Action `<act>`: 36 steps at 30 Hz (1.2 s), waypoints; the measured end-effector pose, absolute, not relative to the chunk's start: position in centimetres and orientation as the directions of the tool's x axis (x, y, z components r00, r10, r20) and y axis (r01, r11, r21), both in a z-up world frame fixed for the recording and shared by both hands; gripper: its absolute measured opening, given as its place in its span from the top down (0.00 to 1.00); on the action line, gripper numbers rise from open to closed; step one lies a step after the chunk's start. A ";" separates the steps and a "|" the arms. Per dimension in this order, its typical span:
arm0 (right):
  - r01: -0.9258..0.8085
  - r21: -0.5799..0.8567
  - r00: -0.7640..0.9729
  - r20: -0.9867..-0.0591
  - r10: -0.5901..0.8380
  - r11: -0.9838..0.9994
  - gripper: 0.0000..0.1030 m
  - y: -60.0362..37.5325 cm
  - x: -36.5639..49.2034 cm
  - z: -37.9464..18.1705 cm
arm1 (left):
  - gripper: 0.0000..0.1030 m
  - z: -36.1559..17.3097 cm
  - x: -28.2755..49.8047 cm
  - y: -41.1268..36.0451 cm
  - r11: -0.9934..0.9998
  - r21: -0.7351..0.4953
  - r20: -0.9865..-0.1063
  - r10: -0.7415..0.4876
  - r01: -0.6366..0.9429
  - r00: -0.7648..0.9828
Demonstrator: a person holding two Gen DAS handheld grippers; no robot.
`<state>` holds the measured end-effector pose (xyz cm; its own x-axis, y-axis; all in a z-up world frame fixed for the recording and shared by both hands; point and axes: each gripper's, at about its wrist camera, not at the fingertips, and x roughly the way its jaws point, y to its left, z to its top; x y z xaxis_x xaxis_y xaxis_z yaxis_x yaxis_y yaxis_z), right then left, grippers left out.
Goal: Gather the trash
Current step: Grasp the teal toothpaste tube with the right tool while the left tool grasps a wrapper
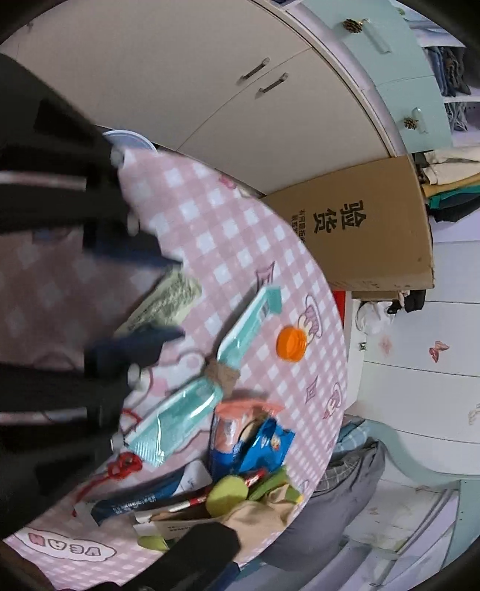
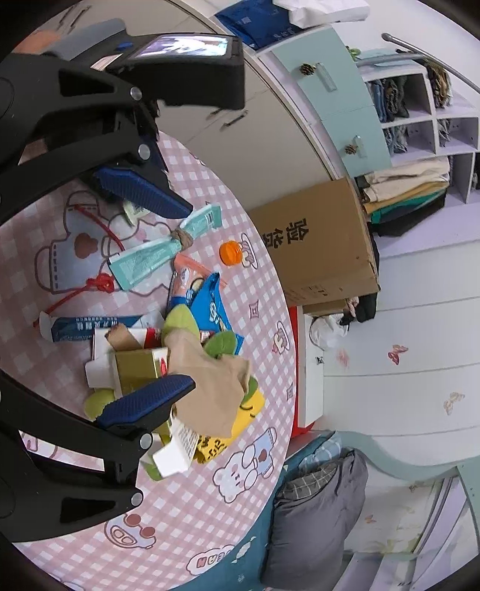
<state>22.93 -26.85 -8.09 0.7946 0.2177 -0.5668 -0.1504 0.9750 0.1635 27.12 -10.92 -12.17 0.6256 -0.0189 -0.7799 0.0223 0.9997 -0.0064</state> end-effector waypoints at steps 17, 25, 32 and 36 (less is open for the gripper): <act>-0.260 0.033 0.629 -0.753 0.195 0.965 0.49 -19.5 27.2 -11.7 | 0.87 -10.4 24.8 -3.2 0.969 -0.227 -0.692 -0.231 0.098 0.683; -0.257 0.023 0.588 -0.790 0.175 0.966 0.76 -18.9 28.8 -12.8 | 0.87 -10.0 24.2 -0.1 0.961 -0.261 -0.672 -0.246 0.088 0.699; -0.300 0.028 0.607 -0.765 0.213 0.954 0.79 -16.3 27.7 -12.3 | 0.87 -10.4 24.0 2.9 0.957 -0.284 -0.666 -0.238 0.055 0.706; -0.348 0.051 0.603 -0.752 0.265 0.936 0.79 -13.7 27.3 -11.5 | 0.87 -10.5 23.7 5.3 0.956 -0.292 -0.664 -0.221 0.025 0.715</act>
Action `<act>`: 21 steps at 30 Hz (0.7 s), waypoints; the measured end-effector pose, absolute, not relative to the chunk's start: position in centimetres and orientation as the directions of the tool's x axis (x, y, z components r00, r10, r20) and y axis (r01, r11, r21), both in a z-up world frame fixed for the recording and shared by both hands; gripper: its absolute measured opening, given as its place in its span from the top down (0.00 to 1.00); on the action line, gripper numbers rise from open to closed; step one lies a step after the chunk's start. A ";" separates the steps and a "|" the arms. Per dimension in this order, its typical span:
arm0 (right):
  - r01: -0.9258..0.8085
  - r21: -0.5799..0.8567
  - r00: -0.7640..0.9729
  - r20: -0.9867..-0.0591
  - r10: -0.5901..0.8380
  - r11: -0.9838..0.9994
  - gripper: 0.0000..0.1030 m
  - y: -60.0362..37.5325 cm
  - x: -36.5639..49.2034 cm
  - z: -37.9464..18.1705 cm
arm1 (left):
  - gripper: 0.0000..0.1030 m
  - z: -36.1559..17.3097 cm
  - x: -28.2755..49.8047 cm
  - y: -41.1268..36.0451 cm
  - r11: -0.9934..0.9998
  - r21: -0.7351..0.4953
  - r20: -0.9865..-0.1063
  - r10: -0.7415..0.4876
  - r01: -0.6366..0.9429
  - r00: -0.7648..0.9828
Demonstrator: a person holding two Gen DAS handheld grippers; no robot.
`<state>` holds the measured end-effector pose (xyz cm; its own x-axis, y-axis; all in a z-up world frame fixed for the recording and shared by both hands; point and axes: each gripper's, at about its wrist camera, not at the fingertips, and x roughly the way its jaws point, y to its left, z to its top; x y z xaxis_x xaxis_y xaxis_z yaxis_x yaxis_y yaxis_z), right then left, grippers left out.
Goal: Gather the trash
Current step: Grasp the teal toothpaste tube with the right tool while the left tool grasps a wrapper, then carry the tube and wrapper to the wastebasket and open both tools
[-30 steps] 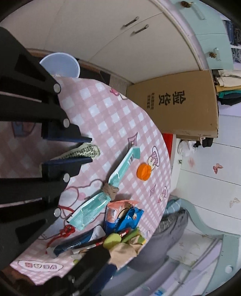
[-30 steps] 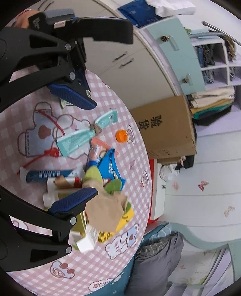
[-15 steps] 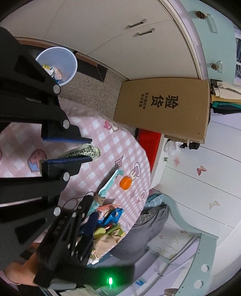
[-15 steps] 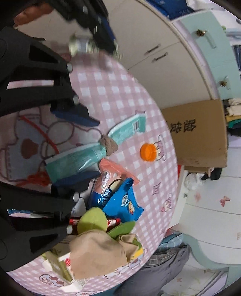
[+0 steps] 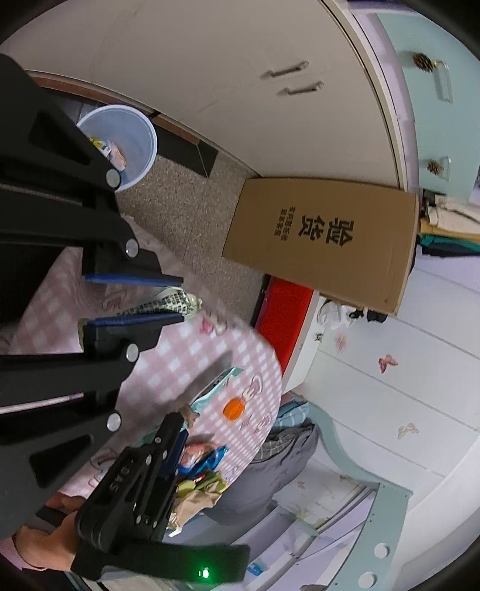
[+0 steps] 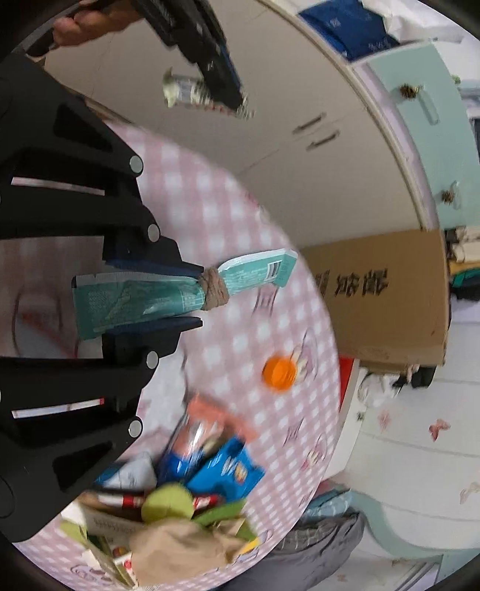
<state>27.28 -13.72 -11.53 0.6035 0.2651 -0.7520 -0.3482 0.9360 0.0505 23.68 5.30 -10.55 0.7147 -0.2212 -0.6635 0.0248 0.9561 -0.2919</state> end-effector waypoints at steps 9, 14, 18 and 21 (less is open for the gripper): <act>-0.468 0.108 0.562 -0.730 0.390 0.877 0.79 -5.5 26.8 -10.8 | 0.87 -11.3 23.0 11.9 0.947 -0.314 -0.665 -0.162 -0.076 0.729; -0.527 0.126 0.516 -0.738 0.435 0.841 1.00 0.6 27.3 -11.7 | 0.87 -12.5 23.0 15.7 0.941 -0.308 -0.681 -0.115 -0.142 0.723; -0.544 0.147 0.489 -0.744 0.455 0.826 1.00 5.5 28.8 -13.7 | 0.87 -13.8 23.8 18.5 0.936 -0.296 -0.699 -0.074 -0.194 0.711; -0.564 0.144 0.460 -0.763 0.455 0.813 1.00 8.9 29.8 -15.6 | 0.87 -15.4 24.6 20.8 0.919 -0.311 -0.722 -0.063 -0.242 0.689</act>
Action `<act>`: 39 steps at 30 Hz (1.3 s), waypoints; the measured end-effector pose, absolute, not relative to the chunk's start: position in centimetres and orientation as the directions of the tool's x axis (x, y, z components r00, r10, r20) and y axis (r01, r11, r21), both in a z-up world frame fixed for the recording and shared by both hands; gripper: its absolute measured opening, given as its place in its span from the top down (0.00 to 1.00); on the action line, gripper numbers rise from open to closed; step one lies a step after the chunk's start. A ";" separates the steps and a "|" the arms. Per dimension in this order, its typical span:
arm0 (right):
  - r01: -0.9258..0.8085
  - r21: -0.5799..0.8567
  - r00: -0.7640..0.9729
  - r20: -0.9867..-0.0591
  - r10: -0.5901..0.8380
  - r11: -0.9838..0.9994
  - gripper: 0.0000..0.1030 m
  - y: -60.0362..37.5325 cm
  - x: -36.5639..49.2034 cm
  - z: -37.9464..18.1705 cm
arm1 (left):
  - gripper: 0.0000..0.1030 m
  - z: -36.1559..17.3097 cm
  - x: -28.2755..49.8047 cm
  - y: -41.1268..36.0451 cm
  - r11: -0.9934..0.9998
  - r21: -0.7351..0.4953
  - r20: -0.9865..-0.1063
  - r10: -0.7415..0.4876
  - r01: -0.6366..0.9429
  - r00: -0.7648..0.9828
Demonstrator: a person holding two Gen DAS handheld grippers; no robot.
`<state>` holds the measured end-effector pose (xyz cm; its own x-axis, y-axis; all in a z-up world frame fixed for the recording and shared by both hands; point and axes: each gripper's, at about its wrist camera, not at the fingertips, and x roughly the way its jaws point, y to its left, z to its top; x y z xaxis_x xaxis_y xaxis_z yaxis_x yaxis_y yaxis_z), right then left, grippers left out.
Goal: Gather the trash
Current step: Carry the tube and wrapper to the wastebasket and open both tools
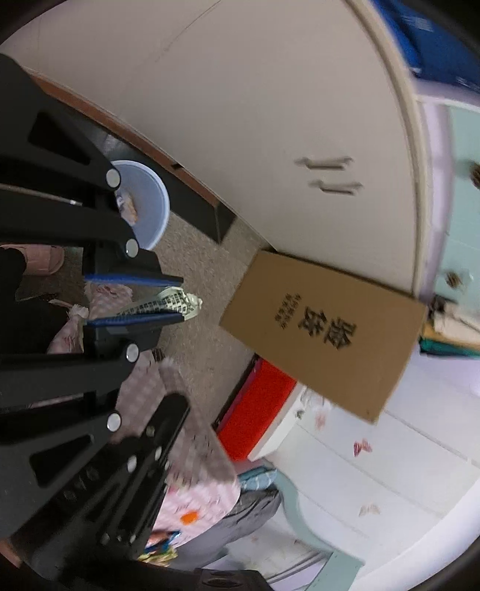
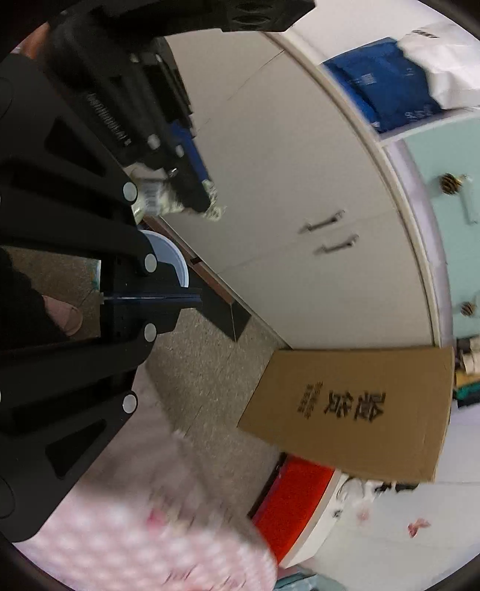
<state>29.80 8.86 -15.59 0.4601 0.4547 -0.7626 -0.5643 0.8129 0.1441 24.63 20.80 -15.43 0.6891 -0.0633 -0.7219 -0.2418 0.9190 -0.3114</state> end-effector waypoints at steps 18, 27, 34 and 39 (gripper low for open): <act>-0.535 0.123 0.397 -0.837 0.377 0.836 1.00 11.6 31.6 -22.0 | 0.86 -23.6 27.6 25.8 0.903 -0.266 -0.828 -0.035 -0.338 0.559; -0.501 0.151 0.458 -0.789 0.409 0.852 0.99 10.6 31.5 -20.0 | 0.85 -22.5 28.0 26.2 0.897 -0.265 -0.821 -0.017 -0.354 0.570; -0.486 0.177 0.481 -0.763 0.431 0.856 0.99 9.3 31.2 -18.4 | 0.83 -21.3 28.0 26.5 0.889 -0.248 -0.815 0.024 -0.386 0.579; -0.485 0.185 0.489 -0.753 0.440 0.855 0.99 8.6 30.5 -17.7 | 0.26 -20.1 27.1 26.8 0.860 -0.238 -0.780 0.107 -0.451 0.617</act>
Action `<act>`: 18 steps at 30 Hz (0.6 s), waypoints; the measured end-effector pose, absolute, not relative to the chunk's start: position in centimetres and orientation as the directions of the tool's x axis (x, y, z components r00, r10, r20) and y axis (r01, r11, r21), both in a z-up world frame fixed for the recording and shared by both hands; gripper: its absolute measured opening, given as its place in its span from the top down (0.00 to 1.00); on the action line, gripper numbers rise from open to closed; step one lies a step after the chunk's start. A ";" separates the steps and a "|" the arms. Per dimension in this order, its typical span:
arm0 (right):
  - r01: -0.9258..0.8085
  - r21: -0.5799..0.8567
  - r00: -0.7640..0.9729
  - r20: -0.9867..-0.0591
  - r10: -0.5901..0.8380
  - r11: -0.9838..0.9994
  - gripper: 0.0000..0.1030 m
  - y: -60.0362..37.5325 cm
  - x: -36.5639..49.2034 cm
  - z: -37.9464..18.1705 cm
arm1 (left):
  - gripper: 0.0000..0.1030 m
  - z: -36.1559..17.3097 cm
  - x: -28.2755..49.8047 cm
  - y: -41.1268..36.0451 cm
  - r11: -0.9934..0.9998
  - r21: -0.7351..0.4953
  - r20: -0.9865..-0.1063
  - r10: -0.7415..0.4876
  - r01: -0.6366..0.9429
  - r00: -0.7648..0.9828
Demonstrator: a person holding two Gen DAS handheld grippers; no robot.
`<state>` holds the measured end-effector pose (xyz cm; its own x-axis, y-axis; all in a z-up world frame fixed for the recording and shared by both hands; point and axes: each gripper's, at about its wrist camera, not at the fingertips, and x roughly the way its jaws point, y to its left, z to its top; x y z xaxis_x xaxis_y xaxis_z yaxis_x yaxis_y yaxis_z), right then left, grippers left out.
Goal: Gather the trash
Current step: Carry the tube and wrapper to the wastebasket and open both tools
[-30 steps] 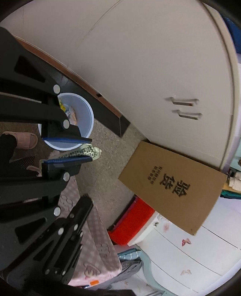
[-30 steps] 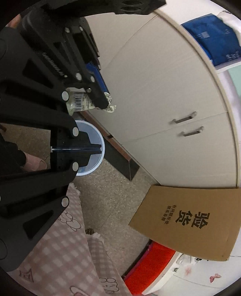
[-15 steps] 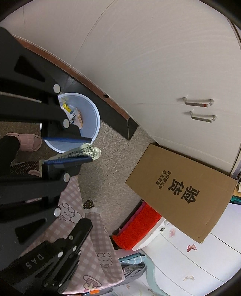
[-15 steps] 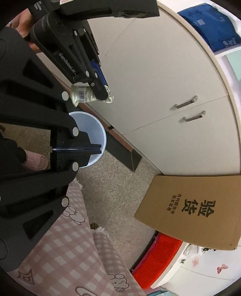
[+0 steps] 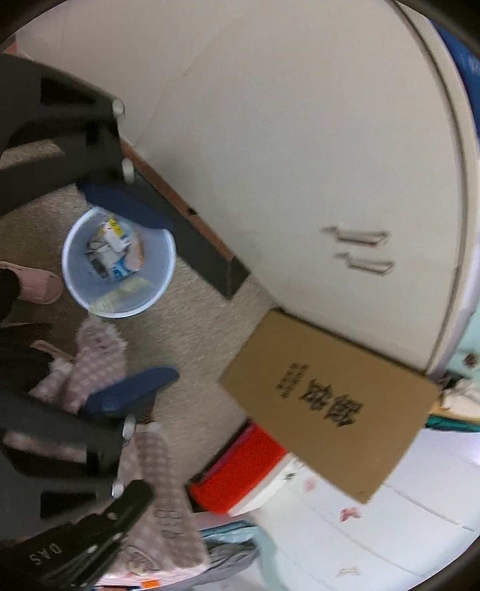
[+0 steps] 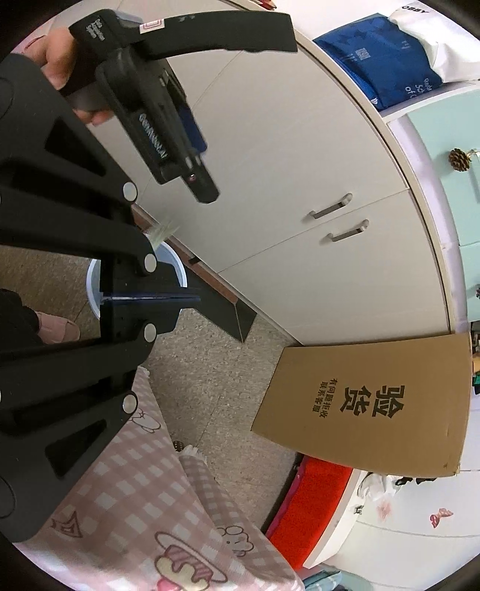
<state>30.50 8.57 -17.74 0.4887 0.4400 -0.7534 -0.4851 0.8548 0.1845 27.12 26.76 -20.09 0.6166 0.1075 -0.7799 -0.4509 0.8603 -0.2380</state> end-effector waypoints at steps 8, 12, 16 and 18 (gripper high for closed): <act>-0.467 0.212 0.524 -0.716 0.461 0.859 0.99 6.2 29.2 -15.0 | 0.26 -16.8 25.5 25.2 0.876 -0.240 -0.751 0.106 -0.419 0.652; -0.459 0.225 0.550 -0.688 0.474 0.859 0.99 4.2 27.8 -13.1 | 0.26 -14.6 24.2 23.4 0.889 -0.246 -0.728 0.094 -0.386 0.679; -0.442 0.237 0.581 -0.659 0.477 0.865 0.99 1.7 26.5 -11.2 | 0.24 -12.2 22.9 21.1 0.904 -0.238 -0.700 0.093 -0.354 0.708; -0.425 0.245 0.603 -0.641 0.475 0.871 0.99 -0.3 25.7 -10.1 | 0.23 -11.0 22.3 19.6 0.913 -0.238 -0.687 0.083 -0.331 0.722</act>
